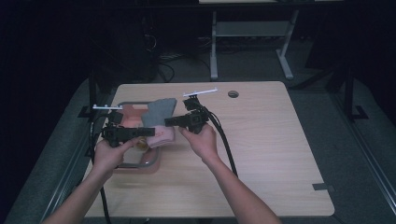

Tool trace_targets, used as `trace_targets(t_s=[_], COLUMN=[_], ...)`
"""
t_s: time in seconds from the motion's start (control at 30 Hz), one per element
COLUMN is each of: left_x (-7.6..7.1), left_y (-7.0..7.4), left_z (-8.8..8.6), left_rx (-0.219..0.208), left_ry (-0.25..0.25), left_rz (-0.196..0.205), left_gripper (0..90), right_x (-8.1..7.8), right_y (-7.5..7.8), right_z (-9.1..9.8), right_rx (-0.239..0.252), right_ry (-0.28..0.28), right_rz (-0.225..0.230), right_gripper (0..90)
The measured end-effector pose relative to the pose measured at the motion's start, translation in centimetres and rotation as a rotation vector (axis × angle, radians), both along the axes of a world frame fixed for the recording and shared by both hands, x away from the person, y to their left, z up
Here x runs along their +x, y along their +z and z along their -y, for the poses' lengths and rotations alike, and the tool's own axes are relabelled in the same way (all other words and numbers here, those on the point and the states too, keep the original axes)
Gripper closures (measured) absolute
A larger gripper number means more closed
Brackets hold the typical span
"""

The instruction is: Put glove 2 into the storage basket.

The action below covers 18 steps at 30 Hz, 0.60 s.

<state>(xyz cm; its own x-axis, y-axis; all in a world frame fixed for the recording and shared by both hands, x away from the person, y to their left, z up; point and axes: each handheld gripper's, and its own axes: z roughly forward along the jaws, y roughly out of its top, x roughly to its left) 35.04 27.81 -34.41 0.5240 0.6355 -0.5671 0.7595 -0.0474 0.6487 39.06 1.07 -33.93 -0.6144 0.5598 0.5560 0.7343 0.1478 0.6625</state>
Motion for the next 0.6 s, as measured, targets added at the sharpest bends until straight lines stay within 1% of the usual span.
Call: trace_targets(t_s=[0.1,0.17,0.2,0.3,0.33,0.4,0.53,0.6], left_x=[0.1,0.1,0.2,0.2,0.2,0.3,0.4,0.5], left_y=[0.0,0.1,0.1,0.2,0.2,0.2,0.1,0.1], left_z=[-0.5,-1.0,-1.3,-1.9,-2.1,-2.5,-3.2,-3.5], left_rx=[0.005,0.006,0.002,-0.002,0.006,0.006,0.017,0.019], left_ry=[0.003,0.003,0.005,0.007,0.005,0.010,0.007,0.007], left_rz=[0.000,-0.001,-0.005,-0.012,-0.013,-0.019,-0.025,-0.026], left_gripper=[64.5,64.4,64.4,64.4,64.4,64.3,64.3,64.3], right_x=[0.2,0.3,0.3,0.4,0.5,0.5,0.8,0.9], right_y=[0.0,0.0,0.0,0.0,0.0,0.0,-0.3,-0.5], right_z=[-0.6,-0.9,-1.1,-1.8,-2.0,-2.5,-3.2,-3.6], right_rx=[0.001,0.001,0.005,0.012,0.006,0.004,0.018,0.021], right_ry=[0.002,0.008,0.006,0.010,0.017,0.019,0.025,0.026], right_rz=[-0.012,-0.001,-0.008,-0.008,-0.006,-0.006,-0.024,-0.023], right_gripper=[75.1,75.1,75.1,75.2,75.1,75.1,75.2,75.2])
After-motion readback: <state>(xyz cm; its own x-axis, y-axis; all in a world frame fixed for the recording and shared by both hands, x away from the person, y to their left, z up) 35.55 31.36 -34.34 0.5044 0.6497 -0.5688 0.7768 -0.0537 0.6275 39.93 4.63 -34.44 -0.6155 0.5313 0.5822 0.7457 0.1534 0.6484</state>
